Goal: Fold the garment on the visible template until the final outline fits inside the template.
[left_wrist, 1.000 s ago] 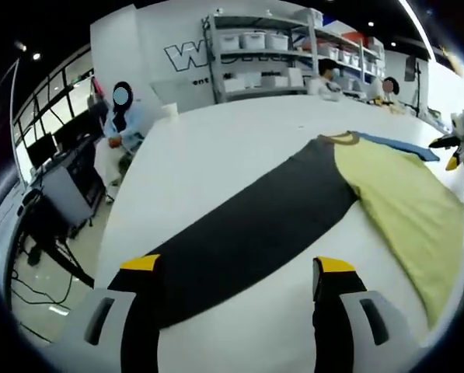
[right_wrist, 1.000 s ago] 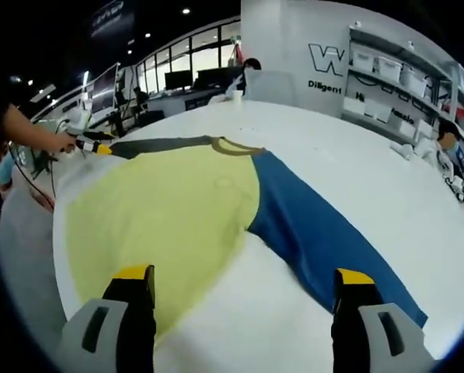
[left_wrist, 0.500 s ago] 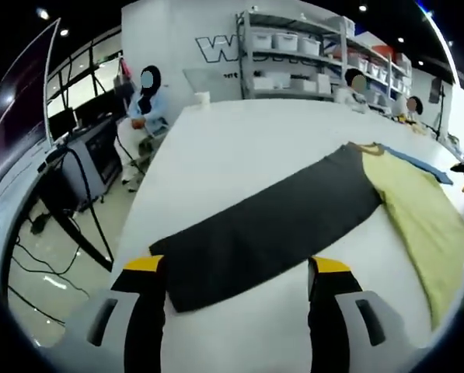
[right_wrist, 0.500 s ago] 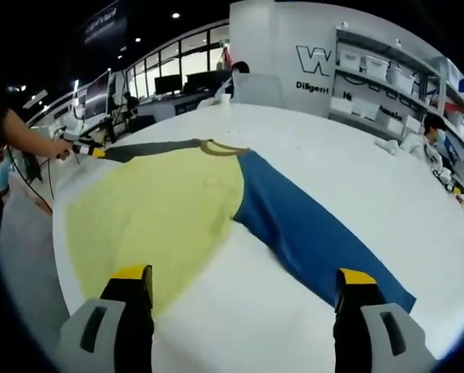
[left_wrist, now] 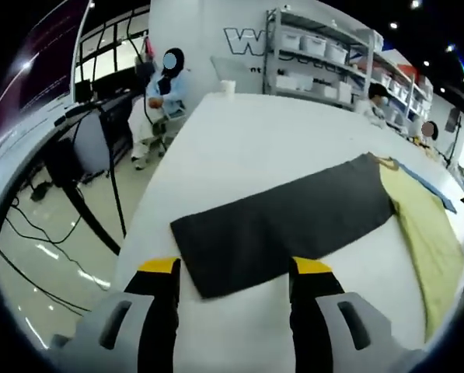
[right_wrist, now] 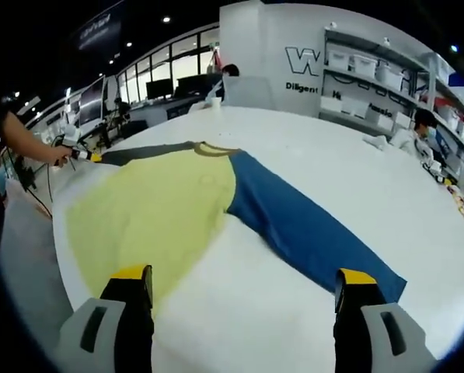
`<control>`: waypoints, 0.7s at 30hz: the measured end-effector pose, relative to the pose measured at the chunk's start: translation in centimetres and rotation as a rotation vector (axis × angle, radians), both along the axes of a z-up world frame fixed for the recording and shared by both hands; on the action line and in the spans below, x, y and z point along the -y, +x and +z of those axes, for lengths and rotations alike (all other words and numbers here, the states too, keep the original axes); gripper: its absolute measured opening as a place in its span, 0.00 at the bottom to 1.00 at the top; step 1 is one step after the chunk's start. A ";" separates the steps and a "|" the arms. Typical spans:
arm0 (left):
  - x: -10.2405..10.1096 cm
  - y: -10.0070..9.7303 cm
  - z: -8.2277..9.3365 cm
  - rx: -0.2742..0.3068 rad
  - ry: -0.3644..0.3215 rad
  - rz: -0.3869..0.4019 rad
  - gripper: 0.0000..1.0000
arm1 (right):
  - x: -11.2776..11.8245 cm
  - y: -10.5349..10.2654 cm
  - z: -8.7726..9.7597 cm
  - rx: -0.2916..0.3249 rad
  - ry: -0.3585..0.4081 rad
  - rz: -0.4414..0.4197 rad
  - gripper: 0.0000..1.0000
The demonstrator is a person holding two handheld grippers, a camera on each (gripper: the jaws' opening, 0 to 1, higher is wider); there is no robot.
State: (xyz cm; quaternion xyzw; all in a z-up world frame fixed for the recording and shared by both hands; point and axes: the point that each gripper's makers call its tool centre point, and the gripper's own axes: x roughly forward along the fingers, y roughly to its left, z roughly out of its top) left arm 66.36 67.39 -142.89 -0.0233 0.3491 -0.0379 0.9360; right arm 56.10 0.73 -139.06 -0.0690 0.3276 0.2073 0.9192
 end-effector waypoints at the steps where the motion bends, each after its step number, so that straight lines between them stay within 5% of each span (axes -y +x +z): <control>1: -0.3 0.1 -0.4 -0.006 -0.006 0.001 0.51 | 0.1 -0.1 0.0 0.000 -0.001 0.000 0.96; 8: -0.4 0.0 -0.4 -0.001 -0.019 0.020 0.40 | 0.4 -1.0 0.5 0.003 0.000 -0.004 0.96; 12: -0.7 -0.7 -0.2 -0.010 0.069 -0.008 0.25 | 0.4 -1.6 0.9 0.013 0.005 -0.011 0.96; 21: 0.3 -0.7 0.0 -0.055 0.124 -0.100 0.02 | 0.3 -2.7 0.5 0.003 0.014 -0.021 0.96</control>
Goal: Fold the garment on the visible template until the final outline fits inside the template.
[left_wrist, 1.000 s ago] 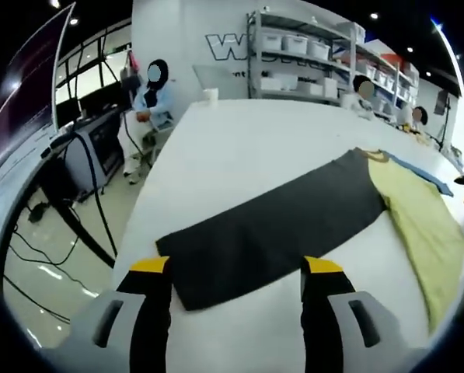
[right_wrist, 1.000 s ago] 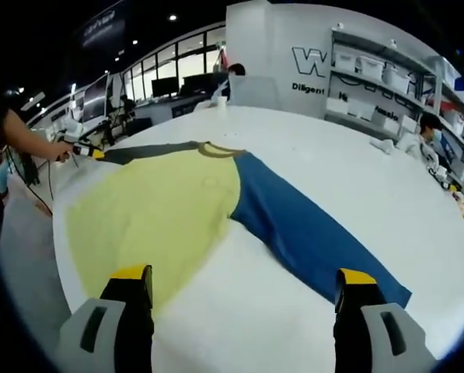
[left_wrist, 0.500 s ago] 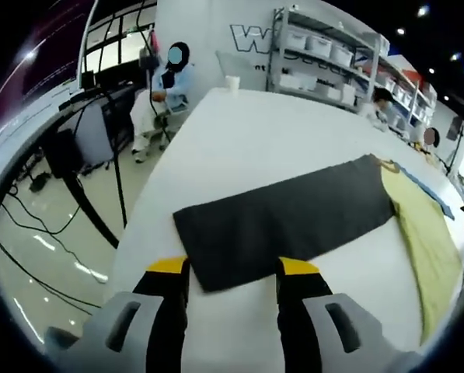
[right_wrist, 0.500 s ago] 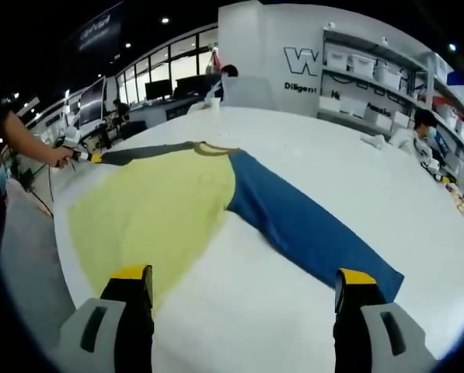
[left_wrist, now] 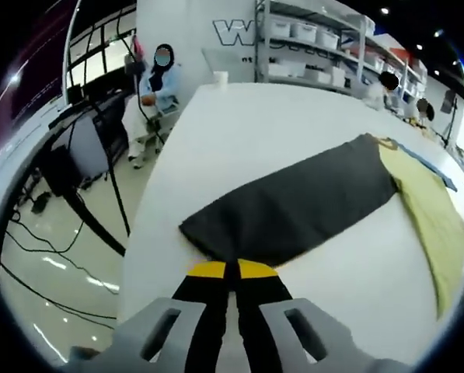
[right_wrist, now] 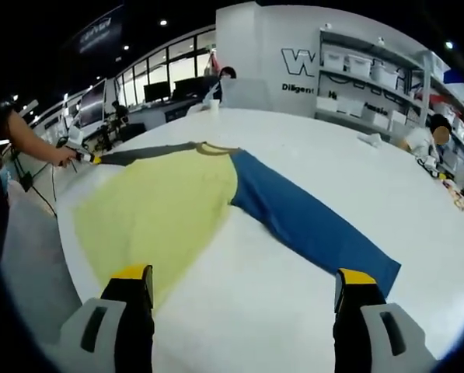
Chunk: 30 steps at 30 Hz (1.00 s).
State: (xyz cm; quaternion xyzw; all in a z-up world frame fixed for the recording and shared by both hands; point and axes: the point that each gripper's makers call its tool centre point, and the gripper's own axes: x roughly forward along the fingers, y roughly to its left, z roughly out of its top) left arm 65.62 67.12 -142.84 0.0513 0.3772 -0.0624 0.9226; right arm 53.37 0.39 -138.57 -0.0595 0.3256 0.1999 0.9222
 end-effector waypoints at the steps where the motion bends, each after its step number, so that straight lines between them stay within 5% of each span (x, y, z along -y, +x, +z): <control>1: 0.0 0.0 0.0 -0.001 0.007 -0.006 0.02 | 0.1 -0.1 -0.1 -0.002 0.001 -0.003 0.96; 7: -0.8 0.4 0.3 0.005 -0.004 0.007 0.02 | 0.4 -0.8 -0.4 -0.008 0.006 -0.014 0.95; 14: 0.8 1.3 3.8 0.084 -0.044 -0.015 0.02 | 1.0 -1.2 -0.6 -0.011 0.013 -0.031 0.95; 20: 3.9 3.2 7.6 0.187 -0.135 -0.090 0.02 | 1.1 -1.2 -0.8 -0.014 0.016 -0.028 0.95; 30: 10.0 4.1 12.4 0.264 -0.184 -0.212 0.02 | 0.2 -1.2 -0.9 -0.011 0.015 0.012 0.95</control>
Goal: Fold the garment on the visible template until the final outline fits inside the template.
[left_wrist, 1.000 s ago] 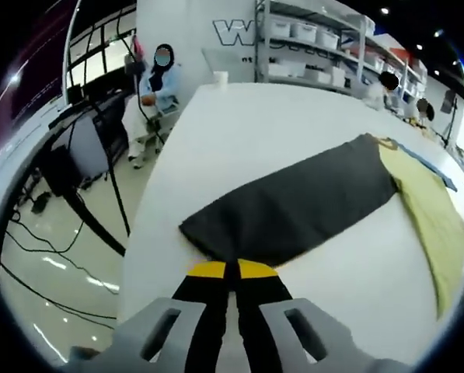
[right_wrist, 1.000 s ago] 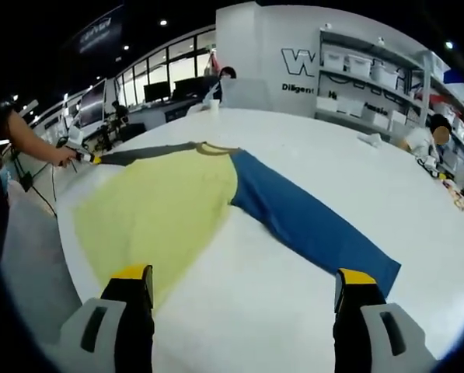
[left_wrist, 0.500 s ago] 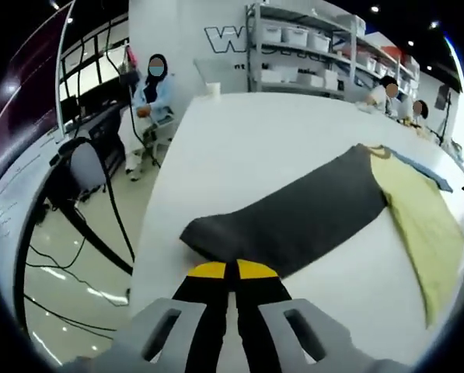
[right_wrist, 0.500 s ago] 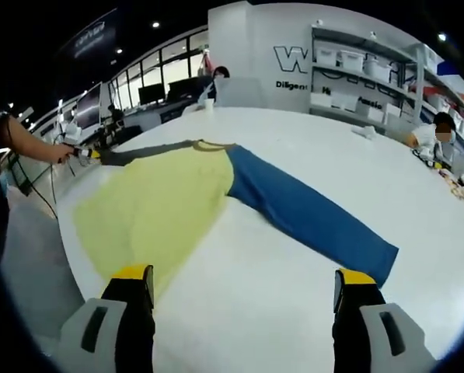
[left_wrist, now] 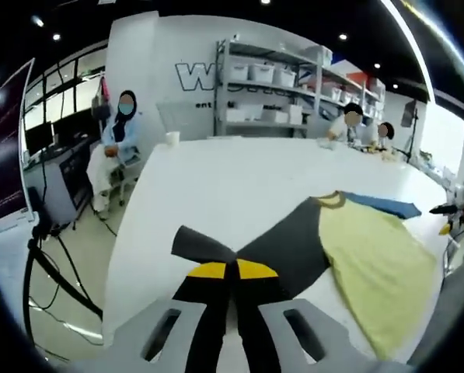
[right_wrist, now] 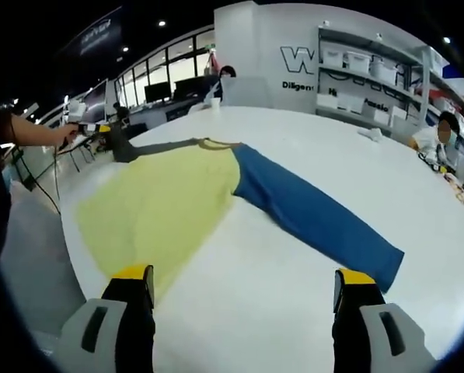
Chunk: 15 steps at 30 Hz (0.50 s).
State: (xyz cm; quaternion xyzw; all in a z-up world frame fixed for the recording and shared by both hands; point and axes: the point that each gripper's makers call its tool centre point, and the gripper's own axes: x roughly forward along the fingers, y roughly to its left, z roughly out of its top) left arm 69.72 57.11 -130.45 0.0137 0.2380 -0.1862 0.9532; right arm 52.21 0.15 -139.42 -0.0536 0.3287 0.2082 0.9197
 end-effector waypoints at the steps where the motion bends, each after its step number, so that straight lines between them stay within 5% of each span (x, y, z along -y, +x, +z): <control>1: 0.7 0.1 0.6 0.010 -0.006 -0.013 0.02 | -0.1 -0.1 0.0 -0.001 -0.002 0.006 0.95; 15: 9.1 2.3 6.6 0.090 -0.126 -0.164 0.02 | -1.4 -0.5 0.0 0.014 0.005 0.041 0.94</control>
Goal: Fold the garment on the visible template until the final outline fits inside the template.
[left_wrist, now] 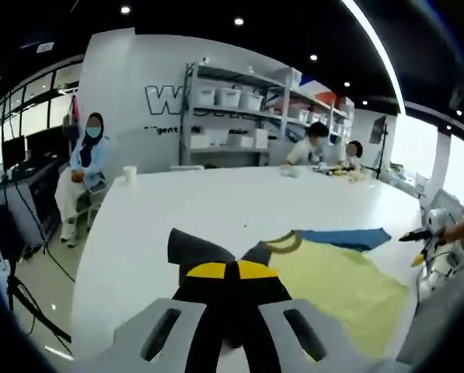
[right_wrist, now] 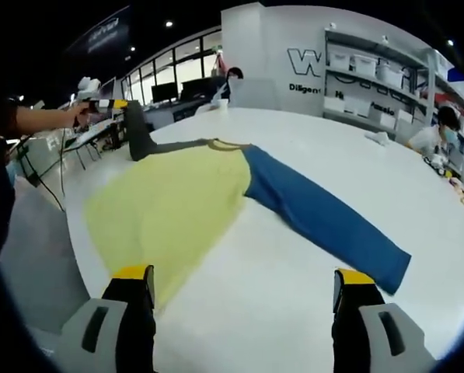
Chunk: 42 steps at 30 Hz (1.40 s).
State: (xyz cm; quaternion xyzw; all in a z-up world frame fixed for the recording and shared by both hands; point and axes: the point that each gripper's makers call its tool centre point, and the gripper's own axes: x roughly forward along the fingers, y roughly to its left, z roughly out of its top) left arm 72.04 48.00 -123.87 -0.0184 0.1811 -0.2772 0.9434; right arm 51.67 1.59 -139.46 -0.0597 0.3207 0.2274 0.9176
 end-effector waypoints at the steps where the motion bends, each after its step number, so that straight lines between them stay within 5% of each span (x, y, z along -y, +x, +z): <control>1: 0.6 0.1 0.4 0.000 -0.011 -0.014 0.02 | -0.2 -0.1 0.1 0.002 0.004 0.006 0.94; 14: 7.4 -0.2 3.2 -0.006 -0.017 -0.178 0.02 | -1.7 -0.8 1.0 0.034 -0.003 0.073 0.94; 29: 14.6 -0.7 8.6 0.041 -0.064 -0.320 0.02 | -1.9 -1.6 1.8 0.055 -0.015 0.083 0.93; 42: 18.4 -1.8 9.6 0.046 -0.067 -0.415 0.02 | -1.7 -2.2 2.2 0.069 -0.012 0.066 0.93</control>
